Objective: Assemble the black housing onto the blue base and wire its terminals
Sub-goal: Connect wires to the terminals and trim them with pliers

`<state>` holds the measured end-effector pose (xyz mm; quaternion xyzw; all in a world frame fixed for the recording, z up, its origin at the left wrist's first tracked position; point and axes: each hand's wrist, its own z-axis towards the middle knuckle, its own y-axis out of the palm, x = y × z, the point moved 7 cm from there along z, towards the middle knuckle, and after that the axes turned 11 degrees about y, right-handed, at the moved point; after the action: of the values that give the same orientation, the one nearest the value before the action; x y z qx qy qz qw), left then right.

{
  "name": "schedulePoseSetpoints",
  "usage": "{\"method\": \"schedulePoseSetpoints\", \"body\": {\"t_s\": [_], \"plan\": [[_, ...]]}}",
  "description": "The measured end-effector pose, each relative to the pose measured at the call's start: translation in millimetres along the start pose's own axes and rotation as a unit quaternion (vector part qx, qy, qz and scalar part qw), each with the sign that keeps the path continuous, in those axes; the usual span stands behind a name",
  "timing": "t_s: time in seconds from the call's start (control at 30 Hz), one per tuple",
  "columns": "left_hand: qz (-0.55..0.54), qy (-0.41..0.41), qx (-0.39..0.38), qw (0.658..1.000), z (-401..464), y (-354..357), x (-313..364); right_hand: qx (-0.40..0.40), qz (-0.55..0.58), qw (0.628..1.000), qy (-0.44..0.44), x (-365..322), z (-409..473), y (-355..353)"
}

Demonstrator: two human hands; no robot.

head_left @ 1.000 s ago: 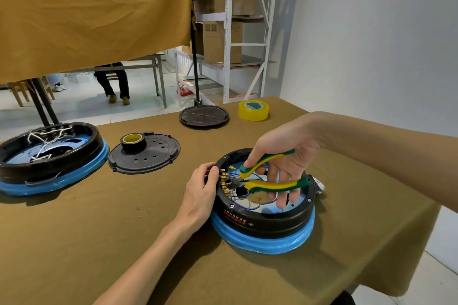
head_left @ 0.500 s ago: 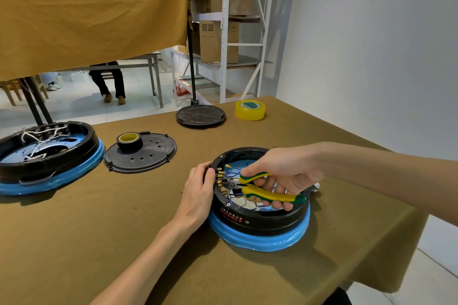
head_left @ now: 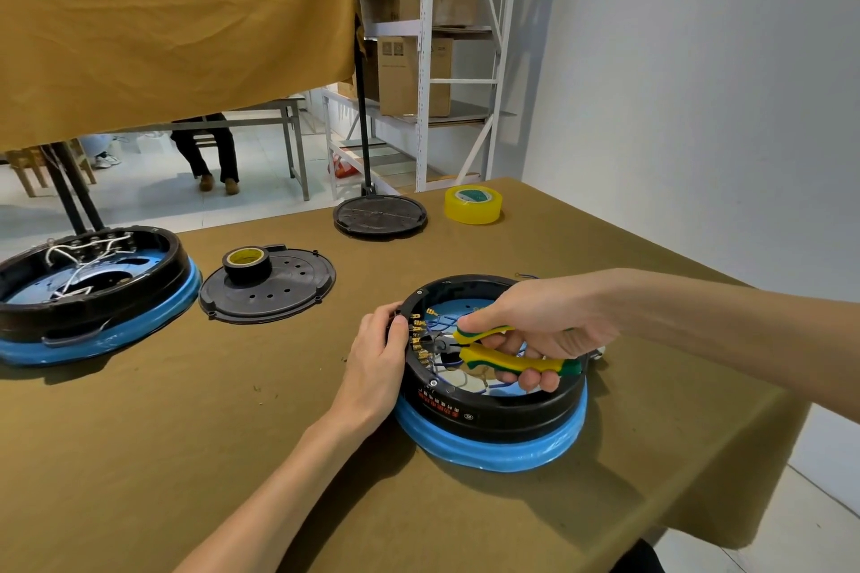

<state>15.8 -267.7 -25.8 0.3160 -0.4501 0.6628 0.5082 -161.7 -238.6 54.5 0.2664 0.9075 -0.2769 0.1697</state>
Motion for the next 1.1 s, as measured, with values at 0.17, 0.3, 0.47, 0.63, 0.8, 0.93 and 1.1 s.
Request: {"method": "schedulePoseSetpoints", "body": {"t_s": [0.17, 0.3, 0.47, 0.63, 0.8, 0.93, 1.1], "plan": [[-0.003, -0.001, -0.002, 1.000, -0.1, -0.3, -0.6, 0.013, -0.004, 1.000, 0.027, 0.8, 1.5, -5.6], [-0.001, -0.003, 0.000, 1.000, -0.5, 0.8, -0.4, 0.005, -0.002, 1.000, 0.027, 0.8, 2.1, -3.8], [-0.001, 0.001, 0.000, 1.000, -0.4, 1.3, 1.3, -0.007, 0.009, 1.000, 0.017, -1.7, 1.4, -2.0], [-0.003, 0.001, 0.001, 1.000, 0.1, 0.5, 1.5, 0.000, -0.009, 1.000, 0.007, -0.9, 4.4, 1.8], [-0.001, 0.005, 0.000, 1.000, -1.2, 0.8, 2.2, -0.008, -0.030, 1.000, 0.008, 5.2, -8.9, -15.8], [-0.005, 0.005, 0.011, 1.000, -2.7, -1.0, 6.4, 0.006, 0.060, 0.997, -0.051, 17.9, -16.1, -43.2], [0.000, -0.002, 0.010, 1.000, -3.3, -0.4, 9.3, 0.267, 0.099, 0.946, -0.154, 35.6, -1.8, -99.8]]}}
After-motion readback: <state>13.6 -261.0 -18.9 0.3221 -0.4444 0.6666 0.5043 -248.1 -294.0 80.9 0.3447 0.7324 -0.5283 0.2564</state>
